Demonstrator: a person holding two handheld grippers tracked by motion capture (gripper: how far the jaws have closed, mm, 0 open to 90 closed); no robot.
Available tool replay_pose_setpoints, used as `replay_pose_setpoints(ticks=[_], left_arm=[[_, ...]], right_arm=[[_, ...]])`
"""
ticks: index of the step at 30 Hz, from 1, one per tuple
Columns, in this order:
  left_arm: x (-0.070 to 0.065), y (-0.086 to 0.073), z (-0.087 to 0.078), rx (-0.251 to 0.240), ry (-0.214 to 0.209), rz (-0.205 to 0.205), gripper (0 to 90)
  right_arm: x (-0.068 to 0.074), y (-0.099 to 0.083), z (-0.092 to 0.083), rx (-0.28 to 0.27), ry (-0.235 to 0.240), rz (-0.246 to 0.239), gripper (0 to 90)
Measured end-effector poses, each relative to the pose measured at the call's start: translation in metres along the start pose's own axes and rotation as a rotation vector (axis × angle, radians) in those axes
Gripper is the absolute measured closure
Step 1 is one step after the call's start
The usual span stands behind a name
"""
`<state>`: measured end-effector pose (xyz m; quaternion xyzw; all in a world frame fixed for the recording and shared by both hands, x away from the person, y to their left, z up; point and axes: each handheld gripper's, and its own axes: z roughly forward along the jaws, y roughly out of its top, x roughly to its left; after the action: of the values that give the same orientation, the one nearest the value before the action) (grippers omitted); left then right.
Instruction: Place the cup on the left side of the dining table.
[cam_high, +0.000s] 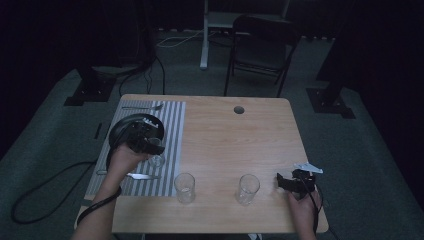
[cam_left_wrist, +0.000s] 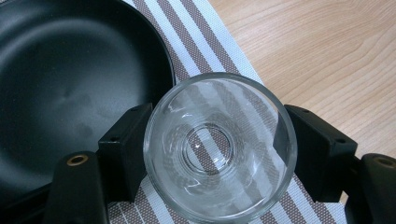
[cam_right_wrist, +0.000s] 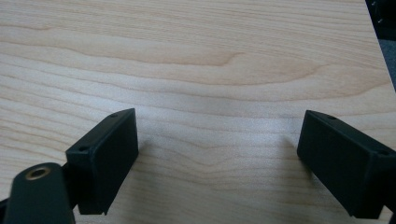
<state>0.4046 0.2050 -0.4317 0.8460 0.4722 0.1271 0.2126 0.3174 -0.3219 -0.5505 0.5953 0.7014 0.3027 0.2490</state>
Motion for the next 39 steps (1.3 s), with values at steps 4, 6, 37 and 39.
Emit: replay_pose_setpoints(ticks=[4, 6, 37, 39], left_arm=[[-0.001, -0.003, 0.0, -0.01, 0.009, 0.006, 27.9], [-0.001, -0.006, 0.0, -0.02, 0.018, 0.005, 23.3], [0.002, -0.077, -0.003, -0.162, -0.009, -0.11, 0.2], [0.002, -0.083, -0.003, -0.177, 0.017, -0.119, 0.2]], right_arm=[[0.0, 0.0, 0.0, 0.0, 0.0, 0.0, 12.0], [0.0, 0.0, 0.0, 0.0, 0.0, 0.0, 12.0], [0.0, 0.0, 0.0, 0.0, 0.0, 0.0, 12.0], [0.0, 0.0, 0.0, 0.0, 0.0, 0.0, 12.0]])
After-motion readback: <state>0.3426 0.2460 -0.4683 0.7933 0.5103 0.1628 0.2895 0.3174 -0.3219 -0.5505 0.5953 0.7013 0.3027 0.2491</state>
